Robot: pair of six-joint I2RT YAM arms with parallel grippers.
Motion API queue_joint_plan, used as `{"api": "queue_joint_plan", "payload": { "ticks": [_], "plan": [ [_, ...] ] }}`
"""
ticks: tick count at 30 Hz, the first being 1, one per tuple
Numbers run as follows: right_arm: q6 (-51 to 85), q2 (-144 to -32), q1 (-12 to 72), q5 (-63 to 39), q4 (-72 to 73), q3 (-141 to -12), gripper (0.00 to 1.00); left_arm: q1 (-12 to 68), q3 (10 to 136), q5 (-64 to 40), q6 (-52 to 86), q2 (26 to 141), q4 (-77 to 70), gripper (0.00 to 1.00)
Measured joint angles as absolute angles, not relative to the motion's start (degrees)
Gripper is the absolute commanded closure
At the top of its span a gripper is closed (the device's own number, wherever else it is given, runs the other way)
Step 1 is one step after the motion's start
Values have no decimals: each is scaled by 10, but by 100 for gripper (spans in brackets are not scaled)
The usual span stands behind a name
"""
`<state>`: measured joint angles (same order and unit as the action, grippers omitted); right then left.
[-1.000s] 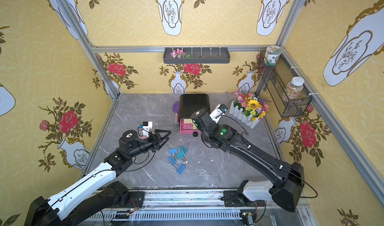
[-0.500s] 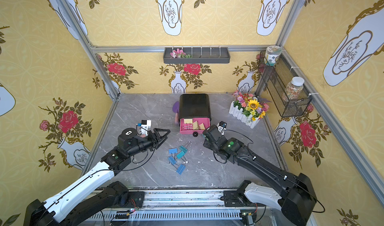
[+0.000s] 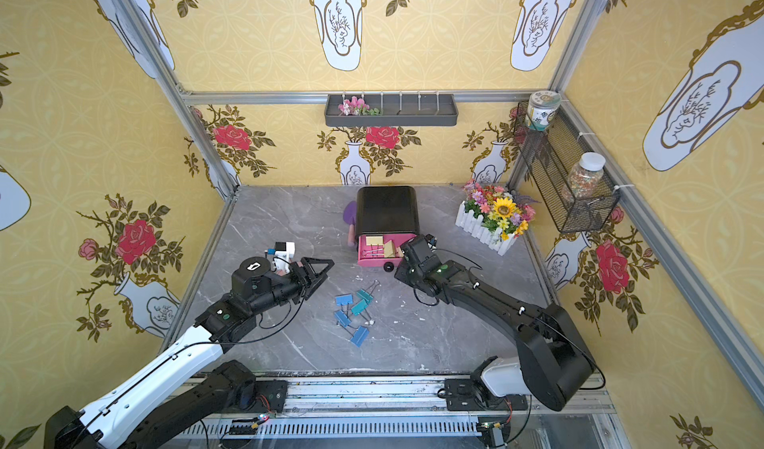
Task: Put the binder clips in the drawer according to color
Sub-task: Close the drawer in the storage box.
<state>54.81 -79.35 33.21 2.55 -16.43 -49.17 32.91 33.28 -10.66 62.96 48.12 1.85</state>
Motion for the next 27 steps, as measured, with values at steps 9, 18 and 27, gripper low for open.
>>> {"api": "queue_joint_plan", "payload": {
  "ticks": [9,18,27],
  "plan": [
    [537,-831,320,-2,-129,-521,91,329,333,-107,629,502,17,31],
    [536,-865,308,-13,-117,-564,91,329,328,-107,630,501,13,31],
    [549,-915,289,-19,-75,-587,91,329,315,-107,631,482,13,31]
  ]
}}
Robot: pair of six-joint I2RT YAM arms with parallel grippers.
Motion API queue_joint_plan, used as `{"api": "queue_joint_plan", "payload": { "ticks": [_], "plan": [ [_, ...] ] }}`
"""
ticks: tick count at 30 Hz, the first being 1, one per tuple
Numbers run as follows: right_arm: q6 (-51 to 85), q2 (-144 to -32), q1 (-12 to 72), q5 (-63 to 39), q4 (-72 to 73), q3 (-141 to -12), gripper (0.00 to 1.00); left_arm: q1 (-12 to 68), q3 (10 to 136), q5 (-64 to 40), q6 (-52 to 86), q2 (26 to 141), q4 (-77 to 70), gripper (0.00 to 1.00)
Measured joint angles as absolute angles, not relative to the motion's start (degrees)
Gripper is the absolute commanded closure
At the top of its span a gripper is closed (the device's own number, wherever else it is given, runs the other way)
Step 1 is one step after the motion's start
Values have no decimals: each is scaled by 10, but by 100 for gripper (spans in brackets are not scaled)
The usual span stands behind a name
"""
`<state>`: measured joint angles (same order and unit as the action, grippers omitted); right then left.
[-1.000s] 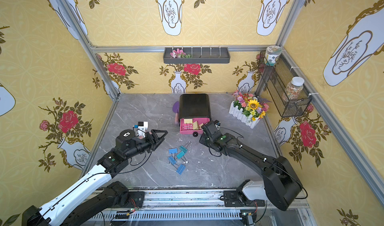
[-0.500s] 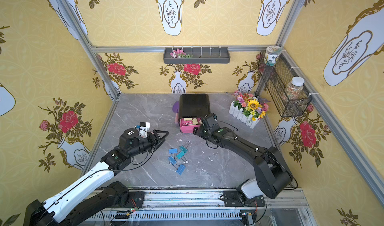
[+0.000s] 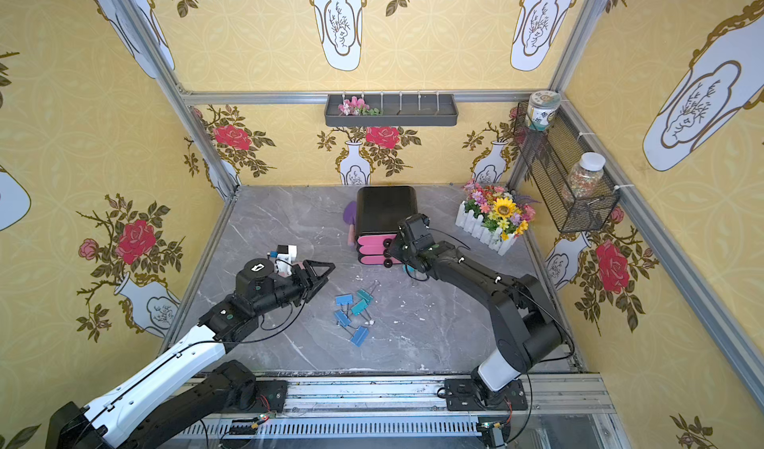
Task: Put the binder clips in the drawer according to color
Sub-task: Close the drawer in the storage box.
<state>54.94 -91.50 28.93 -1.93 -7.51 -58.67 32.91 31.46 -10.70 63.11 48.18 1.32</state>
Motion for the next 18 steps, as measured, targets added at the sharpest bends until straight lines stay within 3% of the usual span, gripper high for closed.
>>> {"api": "queue_joint_plan", "payload": {
  "ticks": [11,18],
  "plan": [
    [570,-941,288,-23,-34,-598,89,329,306,-107,635,474,14,31],
    [572,-880,295,-8,-13,-544,74,329,306,-107,636,478,13,31]
  ]
}}
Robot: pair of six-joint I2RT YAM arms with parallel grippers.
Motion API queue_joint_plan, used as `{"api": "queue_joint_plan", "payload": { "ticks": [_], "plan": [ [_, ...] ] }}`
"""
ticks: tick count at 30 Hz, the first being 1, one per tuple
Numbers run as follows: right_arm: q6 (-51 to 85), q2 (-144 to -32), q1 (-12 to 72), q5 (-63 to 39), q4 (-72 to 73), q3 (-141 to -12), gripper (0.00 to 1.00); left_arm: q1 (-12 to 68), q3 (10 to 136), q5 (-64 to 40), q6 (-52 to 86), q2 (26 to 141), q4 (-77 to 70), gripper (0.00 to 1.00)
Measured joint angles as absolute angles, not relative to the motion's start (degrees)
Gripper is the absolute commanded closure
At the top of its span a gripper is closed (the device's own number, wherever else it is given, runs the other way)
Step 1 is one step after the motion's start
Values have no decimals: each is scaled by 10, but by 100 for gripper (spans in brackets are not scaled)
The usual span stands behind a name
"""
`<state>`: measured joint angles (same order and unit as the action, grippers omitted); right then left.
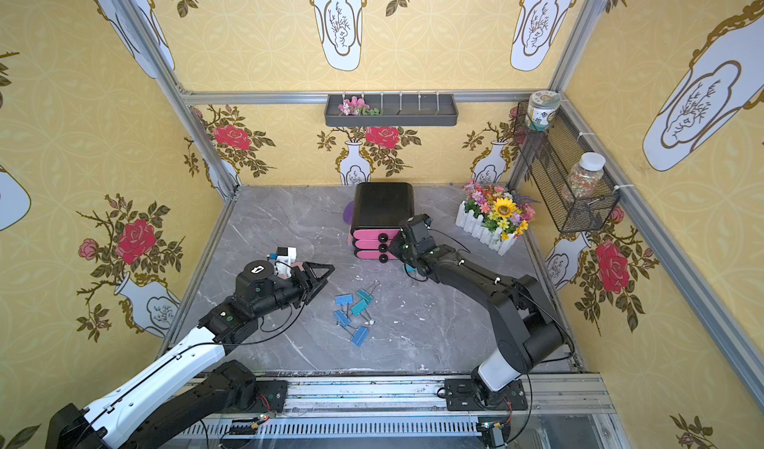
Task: Put the binder clips in the drawer according to color
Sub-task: Close the drawer in the storage box, then open the drawer in the storage box.
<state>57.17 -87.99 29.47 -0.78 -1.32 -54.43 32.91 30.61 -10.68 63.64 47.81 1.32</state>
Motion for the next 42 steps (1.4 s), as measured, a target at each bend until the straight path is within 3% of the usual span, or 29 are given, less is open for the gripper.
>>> {"api": "queue_joint_plan", "payload": {
  "ticks": [9,16,22,29,42],
  "plan": [
    [522,-701,340,74,-88,-502,33,329,321,-99,628,494,16,30],
    [465,-661,336,115,-181,-519,16,329,354,-82,578,583,13,28],
    [446,-632,322,123,-222,-519,10,355,408,-53,509,689,17,25],
    [428,-566,316,129,-262,-508,7,455,524,31,404,832,9,22],
    [418,-425,302,139,-352,-500,4,508,704,199,264,1031,49,27]
  ]
}}
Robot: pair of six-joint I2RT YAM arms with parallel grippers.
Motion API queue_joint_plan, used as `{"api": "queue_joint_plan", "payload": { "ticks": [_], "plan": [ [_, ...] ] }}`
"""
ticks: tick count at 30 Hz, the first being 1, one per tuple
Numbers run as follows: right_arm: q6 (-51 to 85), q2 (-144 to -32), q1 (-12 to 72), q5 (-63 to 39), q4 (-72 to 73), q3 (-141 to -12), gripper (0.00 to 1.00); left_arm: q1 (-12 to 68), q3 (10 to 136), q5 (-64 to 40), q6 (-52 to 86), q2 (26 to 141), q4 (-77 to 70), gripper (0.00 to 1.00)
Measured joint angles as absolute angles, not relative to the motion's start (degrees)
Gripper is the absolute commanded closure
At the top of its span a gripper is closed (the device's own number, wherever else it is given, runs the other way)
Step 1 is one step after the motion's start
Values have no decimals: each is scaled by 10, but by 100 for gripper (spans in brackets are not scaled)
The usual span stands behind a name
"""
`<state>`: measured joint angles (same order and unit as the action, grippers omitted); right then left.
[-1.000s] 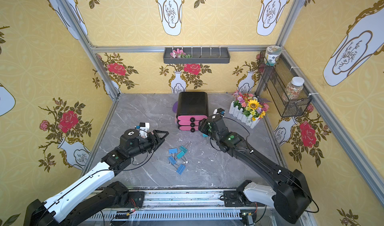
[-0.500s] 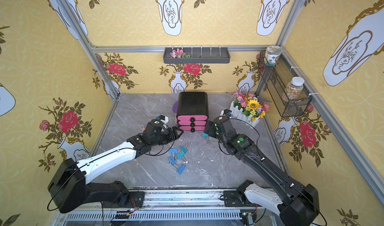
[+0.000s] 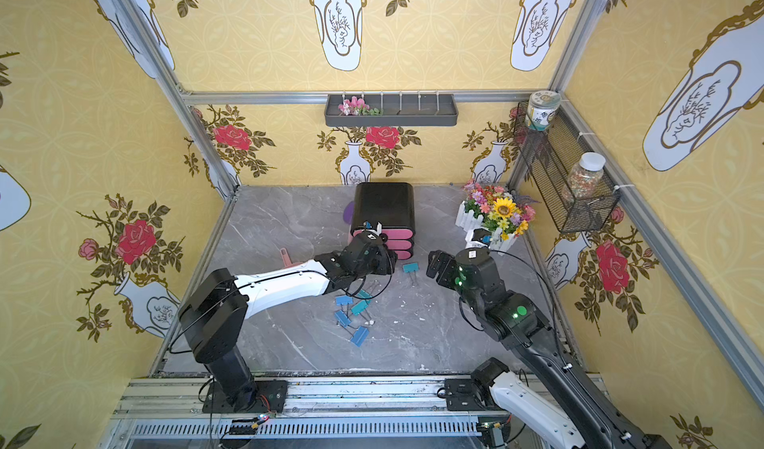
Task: Put the binder clips in the drawer according to color
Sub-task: Open the drawer in the storage box.
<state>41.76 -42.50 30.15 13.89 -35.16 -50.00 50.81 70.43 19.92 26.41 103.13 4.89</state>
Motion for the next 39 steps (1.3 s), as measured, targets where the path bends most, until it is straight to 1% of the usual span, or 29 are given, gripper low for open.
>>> {"api": "queue_joint_plan", "payload": {
  "ticks": [7,11,20,25,34,39],
  "plan": [
    [417,-414,300,142,-362,-500,4,508,753,255,255,1080,83,35],
    [413,-412,298,142,-362,-500,4,508,768,270,255,1100,91,37],
    [407,-410,295,138,-362,-496,3,514,788,295,257,1124,97,44],
    [407,-406,293,137,-363,-493,4,514,799,302,257,1136,94,45],
    [407,-395,291,138,-369,-489,3,513,802,314,257,1141,91,66],
    [407,-394,290,138,-377,-484,4,515,795,313,261,1139,83,72]
  ]
}}
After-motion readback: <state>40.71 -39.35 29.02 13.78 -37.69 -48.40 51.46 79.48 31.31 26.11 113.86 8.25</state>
